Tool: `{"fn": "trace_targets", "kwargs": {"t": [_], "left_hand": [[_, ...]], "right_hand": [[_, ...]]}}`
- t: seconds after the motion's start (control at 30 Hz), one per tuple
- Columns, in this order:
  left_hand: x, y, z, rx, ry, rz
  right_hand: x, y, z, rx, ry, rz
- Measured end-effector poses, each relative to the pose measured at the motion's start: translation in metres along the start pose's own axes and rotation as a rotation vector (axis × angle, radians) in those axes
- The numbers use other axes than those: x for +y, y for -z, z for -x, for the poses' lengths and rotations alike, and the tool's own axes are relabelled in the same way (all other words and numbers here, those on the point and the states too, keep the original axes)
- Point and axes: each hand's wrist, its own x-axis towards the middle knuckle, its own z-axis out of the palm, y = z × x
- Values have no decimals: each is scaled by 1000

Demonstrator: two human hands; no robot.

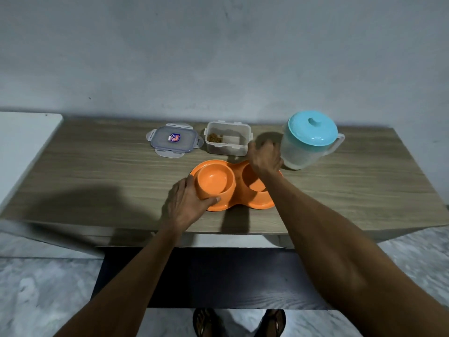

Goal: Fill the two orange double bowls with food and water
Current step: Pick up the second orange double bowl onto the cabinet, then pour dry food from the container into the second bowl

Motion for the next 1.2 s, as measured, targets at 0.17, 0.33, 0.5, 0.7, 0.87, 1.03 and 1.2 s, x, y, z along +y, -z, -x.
{"fn": "trace_targets", "kwargs": {"t": [0.17,0.33,0.5,0.7,0.87,1.03,1.2], "left_hand": [[-17,-11,-1,-4,-110,-173],[-9,-14,-2,-41,-74,-181],[-2,-9,0,-64,-57,-154],[1,-7,2,-59,-67,-153],[3,-4,3,-45,-77,-144],[3,-2,4,-37,-81,-127],[1,-4,2,-39,-74,-110]], "right_hand": [[-15,-22,-35,-133,-105,2],[-21,-25,-43,-155,-115,-106],[-26,-18,-36,-203,-108,-212],[-25,8,-15,-251,-21,-354],[-20,40,12,-237,109,-436],[-12,58,37,-235,333,-281],[-5,61,58,-166,598,-102]]}}
